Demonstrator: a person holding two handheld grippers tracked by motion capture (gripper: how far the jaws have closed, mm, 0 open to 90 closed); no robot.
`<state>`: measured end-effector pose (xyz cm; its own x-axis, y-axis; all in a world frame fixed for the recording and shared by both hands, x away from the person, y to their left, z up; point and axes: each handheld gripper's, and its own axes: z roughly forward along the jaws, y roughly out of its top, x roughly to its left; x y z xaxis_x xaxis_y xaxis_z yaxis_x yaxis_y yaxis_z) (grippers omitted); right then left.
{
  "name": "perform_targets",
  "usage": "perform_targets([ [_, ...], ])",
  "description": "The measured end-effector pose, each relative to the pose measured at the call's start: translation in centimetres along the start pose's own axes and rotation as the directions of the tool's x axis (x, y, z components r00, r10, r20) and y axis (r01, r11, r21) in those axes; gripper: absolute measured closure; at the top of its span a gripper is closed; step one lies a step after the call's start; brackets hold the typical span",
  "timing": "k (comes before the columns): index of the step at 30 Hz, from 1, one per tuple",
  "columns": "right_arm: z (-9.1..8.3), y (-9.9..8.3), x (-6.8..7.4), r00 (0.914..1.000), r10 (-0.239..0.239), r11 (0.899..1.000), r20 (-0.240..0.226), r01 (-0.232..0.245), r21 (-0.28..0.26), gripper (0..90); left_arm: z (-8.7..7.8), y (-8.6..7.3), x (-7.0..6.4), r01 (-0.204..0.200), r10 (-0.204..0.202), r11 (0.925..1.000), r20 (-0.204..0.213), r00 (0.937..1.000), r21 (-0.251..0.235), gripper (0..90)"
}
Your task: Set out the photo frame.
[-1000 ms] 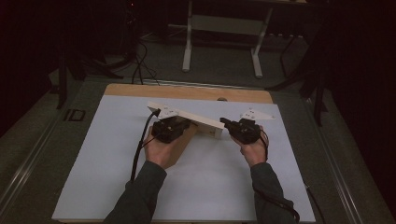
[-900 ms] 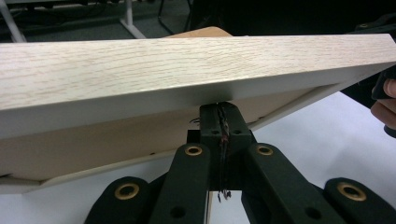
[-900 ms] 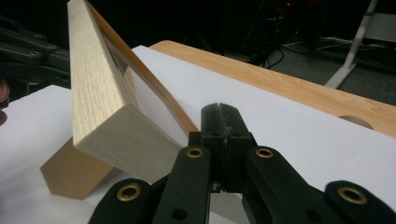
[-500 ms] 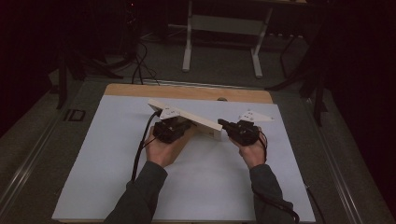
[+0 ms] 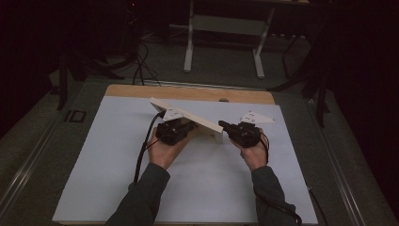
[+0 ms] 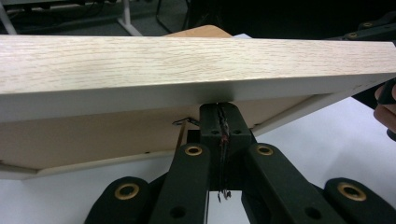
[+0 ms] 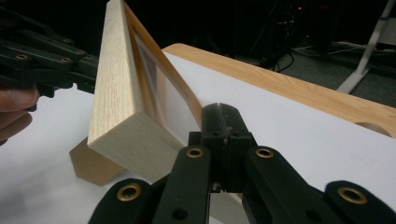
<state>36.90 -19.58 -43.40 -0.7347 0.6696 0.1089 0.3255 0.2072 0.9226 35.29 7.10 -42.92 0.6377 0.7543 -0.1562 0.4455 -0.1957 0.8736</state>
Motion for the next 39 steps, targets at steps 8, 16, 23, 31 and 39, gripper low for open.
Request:
perform_targets([
  [8,0.0,-0.2,0.3,0.9997,-0.005,1.000,-0.023,0.005,-0.002,89.8,-0.1,0.1,-0.1,-0.005,0.005,1.0000,0.000,1.0000,0.001,90.0],
  [16,-0.2,-0.1,0.7,0.9991,-0.024,1.000,-0.035,0.024,0.006,89.8,-0.1,0.1,-0.1,-0.002,0.002,1.0000,-0.004,1.0000,-0.002,90.0],
  [23,0.0,-0.1,1.5,0.9971,-0.045,0.999,-0.061,0.046,0.008,89.8,-0.2,0.2,0.1,0.000,0.000,1.0000,-0.007,1.0000,0.002,90.0],
  [31,0.4,0.1,2.6,0.9930,-0.073,0.997,-0.092,0.075,0.017,89.8,-0.3,0.2,0.4,-0.011,0.011,0.9999,-0.009,0.9999,0.005,90.0],
  [39,0.4,0.1,3.0,0.9903,-0.086,0.996,-0.109,0.089,0.020,89.8,-0.2,0.2,0.9,-0.009,0.009,1.0000,0.015,0.9998,0.003,90.0],
])
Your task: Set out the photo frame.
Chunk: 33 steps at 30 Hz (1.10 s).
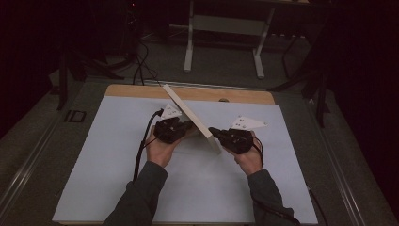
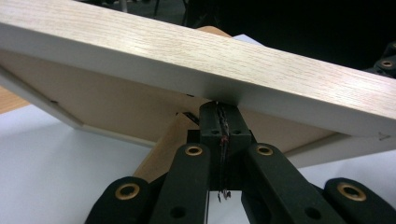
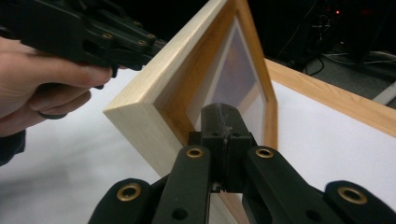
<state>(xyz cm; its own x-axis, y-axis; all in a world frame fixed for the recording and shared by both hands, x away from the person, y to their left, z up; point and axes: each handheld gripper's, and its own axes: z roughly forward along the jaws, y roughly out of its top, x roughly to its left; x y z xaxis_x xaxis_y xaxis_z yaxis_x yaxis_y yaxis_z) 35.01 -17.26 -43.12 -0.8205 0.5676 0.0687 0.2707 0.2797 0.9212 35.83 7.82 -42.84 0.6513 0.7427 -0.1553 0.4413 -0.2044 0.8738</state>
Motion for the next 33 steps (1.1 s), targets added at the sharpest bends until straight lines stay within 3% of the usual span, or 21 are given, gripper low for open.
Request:
perform_targets([
  [13,0.1,0.1,0.6,0.9992,-0.024,1.000,-0.032,0.024,0.014,89.7,0.2,0.2,0.2,-0.038,0.038,0.9992,0.001,0.9993,0.013,90.0],
  [32,0.5,0.7,1.6,0.9965,-0.056,0.998,-0.062,0.057,0.016,89.8,0.2,0.5,0.7,-0.046,0.046,0.9985,0.006,0.9989,0.030,90.0],
  [33,0.5,0.7,1.6,0.9965,-0.056,0.998,-0.062,0.057,0.016,89.8,0.1,0.5,0.5,-0.062,0.062,0.9974,0.005,0.9981,0.037,90.0],
])
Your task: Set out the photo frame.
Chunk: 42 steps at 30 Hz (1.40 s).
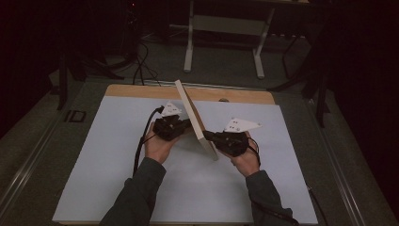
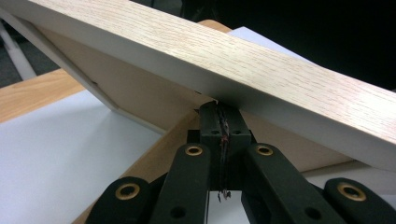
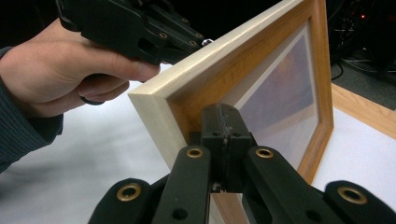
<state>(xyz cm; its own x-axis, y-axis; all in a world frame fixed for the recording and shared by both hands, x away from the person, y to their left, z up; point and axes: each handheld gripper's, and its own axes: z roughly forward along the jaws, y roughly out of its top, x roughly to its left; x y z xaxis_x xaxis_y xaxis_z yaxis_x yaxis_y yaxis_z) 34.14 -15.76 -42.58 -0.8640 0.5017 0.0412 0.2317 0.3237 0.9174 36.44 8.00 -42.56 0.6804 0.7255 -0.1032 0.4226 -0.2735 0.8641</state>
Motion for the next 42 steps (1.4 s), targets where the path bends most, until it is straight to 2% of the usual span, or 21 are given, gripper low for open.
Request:
perform_targets([
  [12,0.5,0.4,0.5,0.9997,-0.014,1.000,-0.020,0.014,0.005,89.8,-0.1,0.0,-0.3,-0.022,0.022,0.9997,0.003,0.9998,0.005,90.0],
  [17,0.6,0.5,0.7,0.9996,-0.017,1.000,-0.024,0.017,0.007,89.8,-0.2,-0.1,-0.3,-0.036,0.036,0.9994,0.023,0.9991,0.000,90.0],
  [32,1.1,0.8,1.2,0.9986,-0.029,1.000,-0.044,0.030,0.009,89.8,-0.2,-0.3,0.2,-0.025,0.026,0.9996,0.068,0.9974,-0.014,90.0],
  [42,1.6,0.9,1.4,0.9981,-0.024,1.000,-0.057,0.025,0.006,89.8,-0.2,-0.5,0.4,-0.023,0.024,0.9996,0.082,0.9963,-0.014,90.0],
])
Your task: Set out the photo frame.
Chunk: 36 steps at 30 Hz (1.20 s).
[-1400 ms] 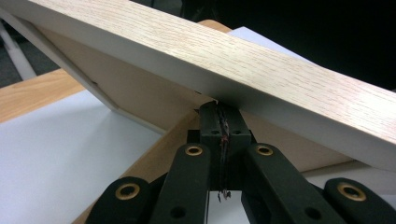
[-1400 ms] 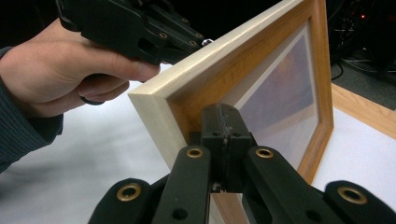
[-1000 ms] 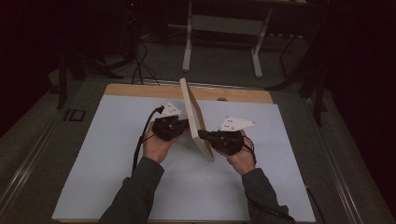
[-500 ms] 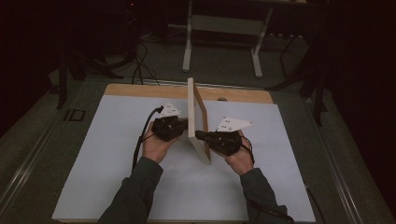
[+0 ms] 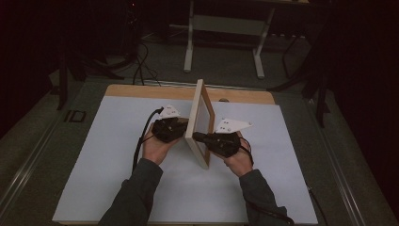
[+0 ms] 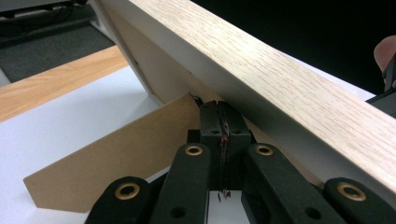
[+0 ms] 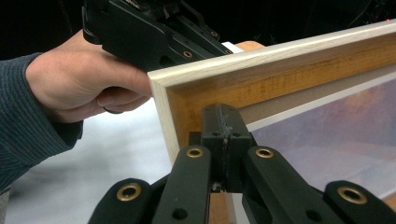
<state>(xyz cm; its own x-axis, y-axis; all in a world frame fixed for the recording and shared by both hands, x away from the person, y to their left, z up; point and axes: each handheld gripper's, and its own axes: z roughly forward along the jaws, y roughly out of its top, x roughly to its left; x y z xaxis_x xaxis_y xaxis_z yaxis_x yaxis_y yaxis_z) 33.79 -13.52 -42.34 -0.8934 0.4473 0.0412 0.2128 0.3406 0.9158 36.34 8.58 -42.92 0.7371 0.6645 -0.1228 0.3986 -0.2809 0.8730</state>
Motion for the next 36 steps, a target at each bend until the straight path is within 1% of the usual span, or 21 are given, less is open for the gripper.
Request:
perform_targets([
  [5,0.3,0.2,0.2,0.9999,-0.011,1.000,-0.001,0.011,0.009,89.8,-0.1,-0.1,0.2,0.007,-0.007,1.0000,0.015,0.9999,-0.003,90.0],
  [7,0.5,0.3,0.3,1.0000,-0.004,1.000,-0.006,0.004,0.005,89.8,-0.1,-0.2,0.4,0.018,-0.018,0.9998,0.033,0.9993,-0.008,90.0],
  [15,0.8,0.3,0.5,1.0000,-0.004,1.000,0.001,0.004,0.000,89.8,-0.2,-0.4,0.9,0.037,-0.036,0.9992,0.054,0.9979,-0.017,90.0],
  [21,1.2,0.5,0.6,1.0000,0.004,1.000,0.009,-0.004,-0.003,89.8,-0.3,-0.6,1.5,0.049,-0.047,0.9985,0.068,0.9965,-0.024,90.0],
  [25,1.7,0.7,0.8,1.0000,0.003,1.000,0.009,-0.003,0.000,89.8,-0.8,-0.6,1.8,0.056,-0.054,0.9981,0.055,0.9970,-0.026,90.0],
  [27,1.9,0.8,0.8,1.0000,0.002,1.000,0.005,-0.002,0.001,89.7,-1.1,-0.6,1.8,0.062,-0.062,0.9977,0.032,0.9976,-0.027,89.5],
  [29,2.0,0.7,0.8,1.0000,0.002,1.000,0.005,-0.002,0.000,89.6,-1.4,-0.6,1.9,0.070,-0.069,0.9972,0.023,0.9973,-0.027,84.4],
  [32,2.0,0.6,0.8,0.9999,0.004,1.000,0.014,-0.004,0.002,89.5,-1.9,-0.6,1.9,0.066,-0.066,0.9969,0.008,0.9978,-0.042,80.7],
  [33,2.0,0.6,0.7,0.9999,0.005,1.000,0.013,-0.005,0.005,89.3,-2.2,-0.5,1.9,0.077,-0.078,0.9956,0.002,0.9970,-0.053,79.1],
  [36,2.0,0.5,0.7,0.9998,0.000,1.000,0.020,0.000,0.015,88.5,-2.8,-0.4,2.1,0.092,-0.093,0.9932,-0.014,0.9956,-0.071,73.6],
])
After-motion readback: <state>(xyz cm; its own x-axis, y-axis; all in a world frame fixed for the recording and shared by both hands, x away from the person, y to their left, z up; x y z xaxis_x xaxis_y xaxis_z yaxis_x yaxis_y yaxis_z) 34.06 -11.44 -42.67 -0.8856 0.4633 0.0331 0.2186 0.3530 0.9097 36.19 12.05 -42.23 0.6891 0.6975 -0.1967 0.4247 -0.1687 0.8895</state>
